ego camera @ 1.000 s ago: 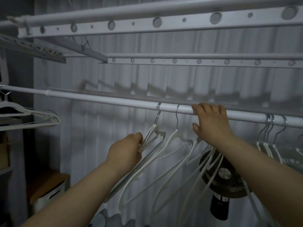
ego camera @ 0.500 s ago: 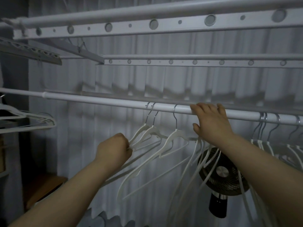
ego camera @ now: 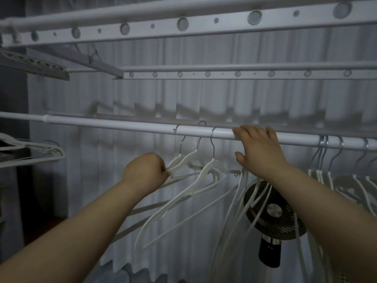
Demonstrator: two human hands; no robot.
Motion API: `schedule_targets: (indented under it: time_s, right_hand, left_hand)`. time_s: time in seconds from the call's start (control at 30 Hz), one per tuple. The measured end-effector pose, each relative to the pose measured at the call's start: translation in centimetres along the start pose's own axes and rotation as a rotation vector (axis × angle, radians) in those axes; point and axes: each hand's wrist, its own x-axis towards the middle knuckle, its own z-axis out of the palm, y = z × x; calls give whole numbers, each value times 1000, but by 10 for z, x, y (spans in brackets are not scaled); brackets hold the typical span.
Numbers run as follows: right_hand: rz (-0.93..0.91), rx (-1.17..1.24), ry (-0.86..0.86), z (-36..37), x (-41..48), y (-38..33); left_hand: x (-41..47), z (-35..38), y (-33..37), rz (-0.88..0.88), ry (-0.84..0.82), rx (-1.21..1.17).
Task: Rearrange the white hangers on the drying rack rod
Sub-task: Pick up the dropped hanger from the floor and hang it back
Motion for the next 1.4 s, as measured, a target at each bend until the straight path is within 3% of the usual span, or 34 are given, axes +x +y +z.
schedule_targets:
  time_s: [0.23,0.43,0.63,0.77,0.87,0.97,1.07,1.27,1.4]
  right_hand:
    - [-61,62,2,0,-4,9]
    - [-358,162,214,-4,-14,6]
    - [-576,337,-79,11,-9,-31]
    - [-553,523,-117,11,-15,-67]
    - [-567,654,-250,5,-18,-99]
    - [-568,782,-464,-5,-19,-138]
    - [-561,1105,-680,-22,-22,-179]
    - [-523,1438,-898,-55,-38,-248]
    - [-454,1529,-994,-66,-58,-282]
  left_hand:
    - [3,15,18,-10,-146,-112]
    - [-28,25,-4,-94,-268,-143]
    - [-95,-3,-37,-320,-208,-68]
    - [-147,-36,-52,-410,-187,46]
    - [-177,-59,-68,-458,-196,14]
    - [-206,-77,-90,-467,-196,-36]
    - [-233,-99,-113,-467,-224,-125]
    - [-285,-138,-156,-429,-234,-190]
    - [-311,-144,-183,-464,-33,-100]
